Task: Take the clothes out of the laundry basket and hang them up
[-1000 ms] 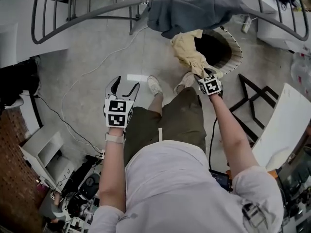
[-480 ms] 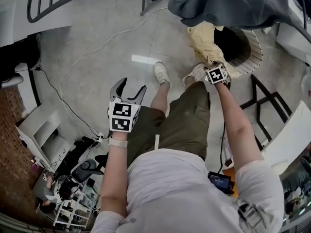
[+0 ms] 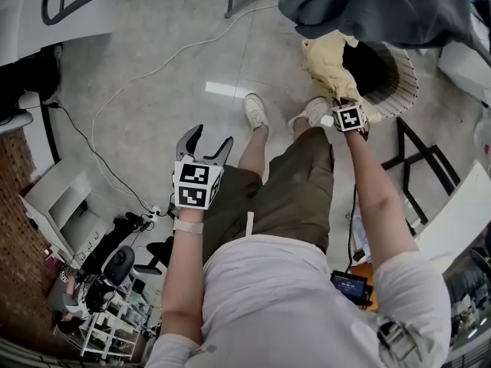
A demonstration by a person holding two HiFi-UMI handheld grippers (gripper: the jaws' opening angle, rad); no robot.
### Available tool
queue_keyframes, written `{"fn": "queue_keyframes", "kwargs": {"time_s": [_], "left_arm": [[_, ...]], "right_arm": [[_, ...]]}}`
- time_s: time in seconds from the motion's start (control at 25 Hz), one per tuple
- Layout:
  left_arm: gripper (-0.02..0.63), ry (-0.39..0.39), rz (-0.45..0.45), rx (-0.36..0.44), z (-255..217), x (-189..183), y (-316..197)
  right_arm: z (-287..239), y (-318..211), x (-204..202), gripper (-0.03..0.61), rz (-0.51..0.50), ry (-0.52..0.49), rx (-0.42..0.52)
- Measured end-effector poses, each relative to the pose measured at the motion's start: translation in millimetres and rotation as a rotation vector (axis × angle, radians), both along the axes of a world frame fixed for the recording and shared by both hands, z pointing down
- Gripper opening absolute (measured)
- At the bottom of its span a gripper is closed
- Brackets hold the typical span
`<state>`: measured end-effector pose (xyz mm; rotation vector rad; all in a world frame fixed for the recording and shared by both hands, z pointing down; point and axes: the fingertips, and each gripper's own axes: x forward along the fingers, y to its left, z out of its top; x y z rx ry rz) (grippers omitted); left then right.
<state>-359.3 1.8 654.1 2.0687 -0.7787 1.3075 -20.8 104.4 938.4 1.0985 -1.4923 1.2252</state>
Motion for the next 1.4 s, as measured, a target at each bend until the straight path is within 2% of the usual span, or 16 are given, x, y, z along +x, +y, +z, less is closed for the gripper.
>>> {"fn": "queue_keyframes", "kwargs": {"time_s": [0.08, 0.24, 0.48, 0.76, 1.2, 1.4], "left_arm": [[0.304, 0.018, 0.003, 0.007, -1, 3, -5], [0.304, 0.067, 0.014, 0.035, -10, 18, -20], [0.304, 0.126, 0.058, 0.081, -46, 18, -22], [0.304, 0.209, 0.120, 0.110, -53, 39, -52], [0.304, 0.313, 0.256, 0.134, -75, 54, -57], [0.304, 0.370, 0.317, 0.123, -79, 77, -53]], "right_arm": [[-13, -16, 10, 0.037, 0.004, 0.021, 0.090], [-49, -26, 25, 0.037, 0.092, -0.003, 0.178], [-134, -24, 24, 0.035, 0.170, -0.004, 0.349], [-225, -58, 40, 0.035, 0.249, 0.051, 0.549], [-425, -90, 46, 0.035, 0.297, 0.156, 0.926], [-525, -97, 42, 0.034, 0.291, 0.184, 1.098]]}}
